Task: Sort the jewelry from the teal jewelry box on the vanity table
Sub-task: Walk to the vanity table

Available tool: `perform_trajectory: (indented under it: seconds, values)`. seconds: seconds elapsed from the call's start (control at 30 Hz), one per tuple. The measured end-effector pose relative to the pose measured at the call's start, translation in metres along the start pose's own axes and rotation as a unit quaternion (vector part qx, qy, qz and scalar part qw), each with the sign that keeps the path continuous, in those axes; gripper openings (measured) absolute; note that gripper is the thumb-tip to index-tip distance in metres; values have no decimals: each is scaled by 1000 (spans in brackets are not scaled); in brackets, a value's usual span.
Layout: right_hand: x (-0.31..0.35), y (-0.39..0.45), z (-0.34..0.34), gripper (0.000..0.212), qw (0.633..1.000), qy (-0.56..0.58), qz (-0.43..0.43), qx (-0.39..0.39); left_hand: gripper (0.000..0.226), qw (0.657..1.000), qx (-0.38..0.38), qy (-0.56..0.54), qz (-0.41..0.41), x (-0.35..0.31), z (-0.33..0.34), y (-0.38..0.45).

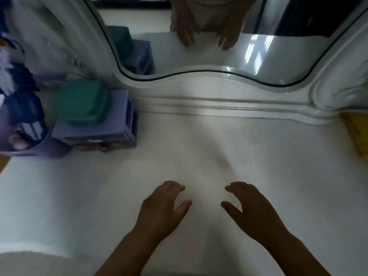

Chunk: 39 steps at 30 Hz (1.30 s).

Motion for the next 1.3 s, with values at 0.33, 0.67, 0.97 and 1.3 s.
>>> perform_trajectory:
  seconds: [0.33,0.67,0.97,1.3]
  values:
    - [-28,-12,30,37,991,-43,-101,-72,39,992,-30,75,96,8,43,-20]
    - [-31,-22,42,39,949,-107,-190,-227,42,955,-189,93,210,19,56,-29]
    - [-22,-33,46,32,939,-125,-206,-244,46,942,-244,63,223,20,55,-36]
    - [5,-34,38,34,949,-67,-191,-240,47,948,-244,-7,207,22,43,-36]
Point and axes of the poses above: each hand's wrist, its own y-axis towards the middle knuckle, its own z-axis out of the palm, x = y × z, the point moved 8 cm from there along y, towards the middle knuckle, and after that the axes turned 3 degrees about -x, right-handed, at the moved point
